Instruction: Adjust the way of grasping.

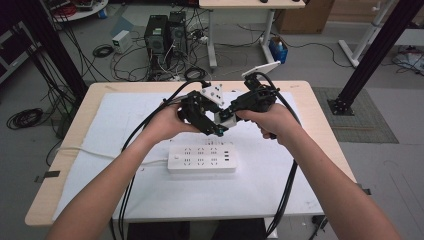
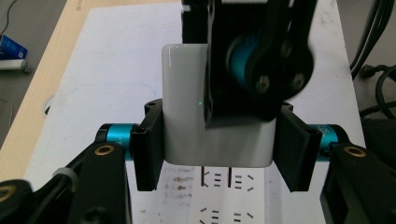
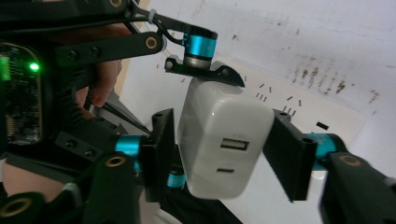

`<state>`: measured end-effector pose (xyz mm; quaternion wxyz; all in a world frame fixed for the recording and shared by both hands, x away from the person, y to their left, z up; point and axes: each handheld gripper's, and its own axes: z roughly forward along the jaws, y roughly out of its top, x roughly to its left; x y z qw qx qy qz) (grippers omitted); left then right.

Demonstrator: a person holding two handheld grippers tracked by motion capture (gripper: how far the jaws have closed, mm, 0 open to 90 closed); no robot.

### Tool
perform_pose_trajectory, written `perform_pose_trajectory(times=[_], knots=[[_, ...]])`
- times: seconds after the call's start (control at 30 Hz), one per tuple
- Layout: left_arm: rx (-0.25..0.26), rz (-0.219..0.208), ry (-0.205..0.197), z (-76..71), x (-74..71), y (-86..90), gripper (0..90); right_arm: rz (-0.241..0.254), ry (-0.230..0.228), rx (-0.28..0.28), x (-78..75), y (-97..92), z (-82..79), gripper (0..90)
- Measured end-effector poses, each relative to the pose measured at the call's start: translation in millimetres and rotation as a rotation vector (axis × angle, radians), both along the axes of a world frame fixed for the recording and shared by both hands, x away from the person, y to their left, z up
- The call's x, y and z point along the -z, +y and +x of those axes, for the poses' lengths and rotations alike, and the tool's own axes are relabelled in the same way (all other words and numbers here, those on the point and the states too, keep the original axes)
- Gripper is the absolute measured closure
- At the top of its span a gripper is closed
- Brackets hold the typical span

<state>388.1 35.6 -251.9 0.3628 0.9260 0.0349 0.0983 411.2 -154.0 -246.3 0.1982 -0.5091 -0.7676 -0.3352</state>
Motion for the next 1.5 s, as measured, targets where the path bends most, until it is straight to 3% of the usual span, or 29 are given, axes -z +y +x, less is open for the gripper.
perform_pose_trajectory(times=[0.17, 0.27, 0.33, 0.4, 0.43, 0.47, 0.53, 0.63, 0.7, 0.73, 0.77, 0.8, 0.87, 0.9, 0.93, 1.0, 1.07, 1.1, 1.27, 1.5], knots=[[-0.010, 0.035, -0.067, -3.8, 1.2, -1.5, 42.4, 0.052, 0.016, 0.005, 3.8, -1.9, 2.3, 60.3], [-0.018, 0.035, -0.066, -3.8, 1.8, -2.9, 41.5, 0.081, 0.028, 0.007, 6.4, -4.7, 2.9, 62.4], [-0.030, 0.051, -0.052, -3.1, 3.6, -3.3, 34.9, 0.079, 0.012, 0.006, 6.5, -5.9, 2.5, 62.5], [-0.070, 0.107, -0.066, -1.8, 6.2, -1.5, 26.9, 0.067, -0.020, 0.013, 3.8, -9.2, 1.8, 62.5], [-0.075, 0.143, -0.073, -0.9, 7.0, 1.2, 26.9, 0.049, -0.026, 0.008, 1.4, -11.3, 2.0, 62.4], [-0.075, 0.143, -0.073, -0.9, 7.0, 1.2, 26.8, 0.023, -0.053, 0.008, -1.4, -13.3, 1.7, 62.4], [-0.121, 0.202, -0.039, 2.0, 8.6, 11.6, 23.0, -0.040, -0.096, -0.018, -7.6, -16.8, 1.5, 62.4], [-0.168, 0.241, -0.022, 4.1, 7.3, 25.5, 23.0, -0.172, -0.174, -0.042, -17.0, -17.5, 0.3, 62.4], [-0.180, 0.254, -0.005, 4.6, 6.6, 30.6, 22.9, -0.225, -0.215, -0.073, -21.9, -17.9, 0.1, 62.4], [-0.207, 0.289, 0.024, 6.5, 5.8, 40.2, 22.9, -0.255, -0.224, -0.089, -23.8, -17.9, 0.6, 62.4], [-0.207, 0.289, 0.024, 6.5, 5.8, 40.2, 22.9, -0.255, -0.224, -0.089, -23.8, -17.9, 0.6, 62.4], [-0.239, 0.351, 0.055, 9.9, 5.4, 50.3, 22.9, -0.367, -0.271, -0.125, -27.5, -15.2, 0.1, 62.4], [-0.259, 0.371, 0.077, 11.4, 5.9, 55.0, 22.9, -0.452, -0.287, -0.152, -28.6, -14.0, 0.5, 62.4], [-0.285, 0.401, 0.093, 13.2, 6.0, 61.0, 22.9, -0.495, -0.302, -0.180, -28.2, -13.9, 0.9, 62.4], [-0.317, 0.444, 0.140, 16.9, 7.7, 69.3, 22.9, -0.517, -0.302, -0.188, -28.1, -13.7, 0.9, 62.4], [-0.358, 0.491, 0.153, 20.2, 9.9, 77.9, 23.0, -0.557, -0.310, -0.217, -27.1, -12.6, 0.0, 62.4], [-0.387, 0.507, 0.162, 22.7, 11.1, 83.9, 22.9, -0.632, -0.344, -0.268, -24.9, -11.5, -0.7, 62.4], [-0.421, 0.512, 0.204, 26.5, 13.0, 92.5, 23.0, -0.655, -0.353, -0.283, -24.2, -11.2, -0.5, 62.4], [-0.484, 0.546, 0.224, 31.7, 17.4, 110.9, 23.0, -0.682, -0.342, -0.307, -23.9, -11.7, 0.3, 62.4], [-0.488, 0.533, 0.235, 32.6, 15.6, 118.4, 22.9, -0.691, -0.354, -0.306, -23.9, -14.0, 0.3, 62.4]])
